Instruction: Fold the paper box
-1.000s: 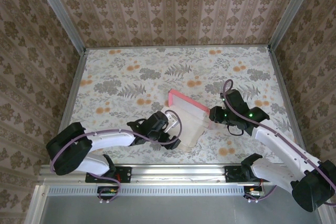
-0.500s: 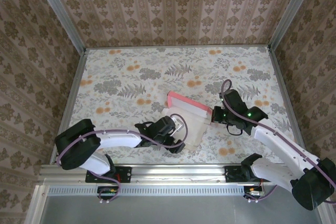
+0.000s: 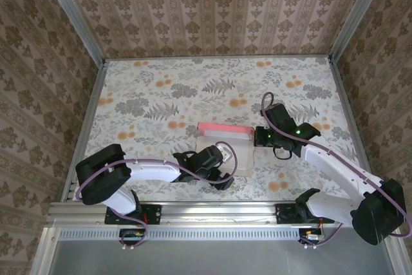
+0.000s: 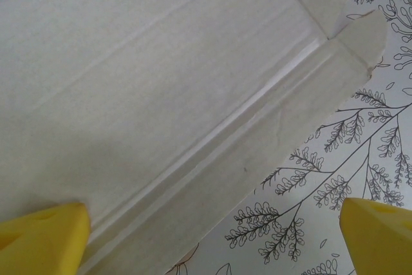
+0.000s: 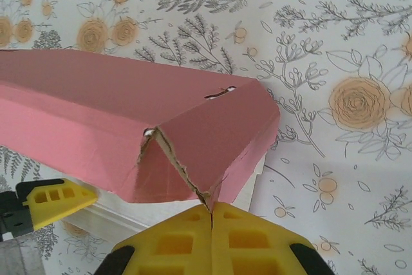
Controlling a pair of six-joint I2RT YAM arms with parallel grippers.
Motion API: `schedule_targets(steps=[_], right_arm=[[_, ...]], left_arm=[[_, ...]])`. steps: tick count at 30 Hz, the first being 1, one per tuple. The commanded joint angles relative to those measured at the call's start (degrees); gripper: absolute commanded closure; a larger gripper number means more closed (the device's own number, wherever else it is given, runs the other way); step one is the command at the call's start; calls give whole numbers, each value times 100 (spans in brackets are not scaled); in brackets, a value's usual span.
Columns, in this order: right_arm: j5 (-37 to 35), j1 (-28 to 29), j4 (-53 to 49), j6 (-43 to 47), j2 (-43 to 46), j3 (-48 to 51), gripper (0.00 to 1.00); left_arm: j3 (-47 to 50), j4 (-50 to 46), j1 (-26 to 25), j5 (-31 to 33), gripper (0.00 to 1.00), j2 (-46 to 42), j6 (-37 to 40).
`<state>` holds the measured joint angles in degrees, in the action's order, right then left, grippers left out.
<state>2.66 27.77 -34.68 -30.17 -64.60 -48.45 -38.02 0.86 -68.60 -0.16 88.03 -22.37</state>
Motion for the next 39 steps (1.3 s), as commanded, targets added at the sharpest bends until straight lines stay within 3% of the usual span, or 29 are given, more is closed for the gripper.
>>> schedule_targets(steps=[1,10,29,39], right_arm=[[437,-87,-35,244,-141,-345,100],[820,-131,-255,573,-797,-846,100],[835,-631,-1715,1804,-2111,-2610,100],[1360,-711,-1857,1801,-2406,-2874,100]], left_arm=[[-90,-208,-66,-73,0,66,-114],[-91,-108,-64,-106,0,191,-244],[-214,-382,-171,-29,0,574,-150],[-311,-436,-171,-21,0,639,-68]])
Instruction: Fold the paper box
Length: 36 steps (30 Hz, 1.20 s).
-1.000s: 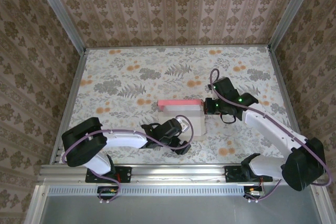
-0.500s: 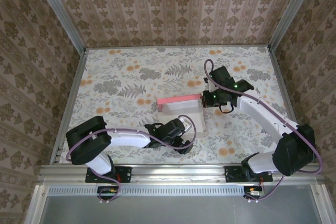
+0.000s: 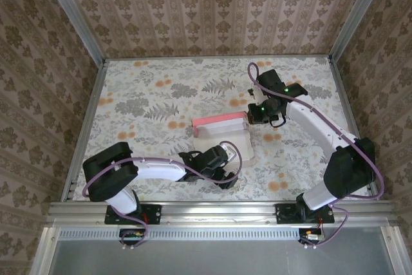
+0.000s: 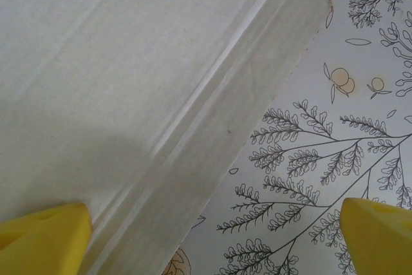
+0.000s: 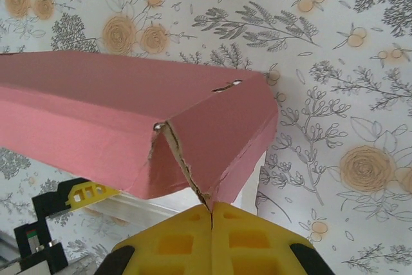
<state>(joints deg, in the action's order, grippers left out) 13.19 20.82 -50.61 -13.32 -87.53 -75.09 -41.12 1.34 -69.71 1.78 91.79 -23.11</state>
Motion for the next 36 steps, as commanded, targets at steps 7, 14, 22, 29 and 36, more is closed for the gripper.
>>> schedule_targets(steps=[7,14,22,29,36], right_arm=[[-133,-90,-670,360,-377,-681,100],[-132,-148,-998,510,-674,-1173,100],[390,-172,-1075,489,-804,-1289,100],[749,-170,-1017,434,-774,-1126,100],[784,-162,-489,231,-603,-570,100]], left_arm=[[28,-460,-60,-248,0,287,2],[52,-465,-69,-249,0,287,-10],[68,-400,-64,-235,0,313,-13],[-5,-337,-77,-266,0,401,0],[26,-235,-69,-317,0,270,-99]])
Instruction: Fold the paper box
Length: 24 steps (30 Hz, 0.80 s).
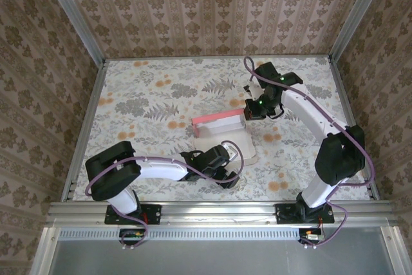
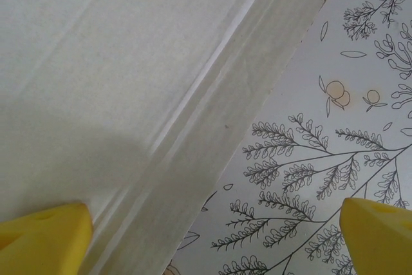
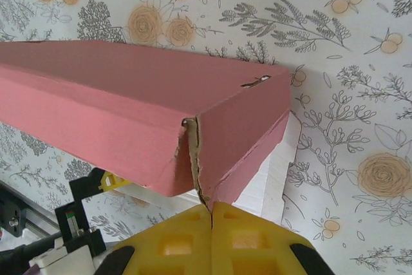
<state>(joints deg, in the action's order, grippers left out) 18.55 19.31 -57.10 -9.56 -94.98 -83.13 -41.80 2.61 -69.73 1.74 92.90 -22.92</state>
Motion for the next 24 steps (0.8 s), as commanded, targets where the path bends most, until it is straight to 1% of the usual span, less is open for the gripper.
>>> schedule_targets(steps=[1,4,8,10,13,17,21,24], right_arm=[[246,-11,295,-172,181,370,100],[237,-12,647,-234,283,690,96],[218,-14,988,-218,388,968,97],[65,-3,1080,-150,425,1077,98],[-75,3,1209,5,481,1179,98],[45,24,1394,174,452,1156,99],[1,198,1235,435,121,802,98],[-134,409,1093,599,-152,488,99]], left_arm=[[97,-363,-67,-314,0,126,-127],[84,-387,-62,-319,0,3,-157],[61,-434,-49,-335,0,-135,-194],[24,-498,-12,-366,0,-257,-250],[-303,-1072,13,-359,0,-620,-291],[-666,-1546,92,-405,0,-1309,-271],[-1091,-2240,393,-673,0,-1844,-456],[-1385,-2749,643,-725,0,-2232,-383]])
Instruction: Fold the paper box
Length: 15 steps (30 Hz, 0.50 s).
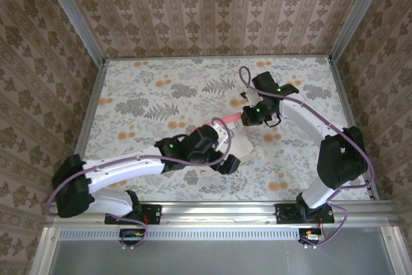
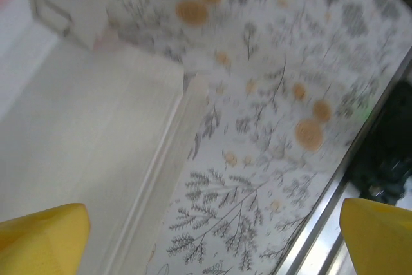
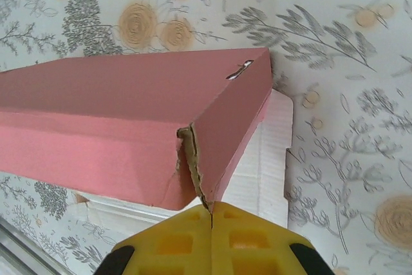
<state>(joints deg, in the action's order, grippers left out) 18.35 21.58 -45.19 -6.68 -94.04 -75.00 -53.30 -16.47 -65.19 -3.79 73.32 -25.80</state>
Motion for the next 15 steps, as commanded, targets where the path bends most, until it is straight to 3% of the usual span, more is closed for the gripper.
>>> schedule_targets(steps=[1,8,15], right_arm=[[-144,249,-129,354,-326,-426,99],[-159,705,-487,765,-949,-1290,99],[-401,1141,-1172,1123,-1752,-2370,99]], left_arm=[[-317,-997,329,-214,0,-419,-79],[-214,-1423,1945,-472,0,-1195,-40],[420,-620,3194,-1551,0,-1083,-25]])
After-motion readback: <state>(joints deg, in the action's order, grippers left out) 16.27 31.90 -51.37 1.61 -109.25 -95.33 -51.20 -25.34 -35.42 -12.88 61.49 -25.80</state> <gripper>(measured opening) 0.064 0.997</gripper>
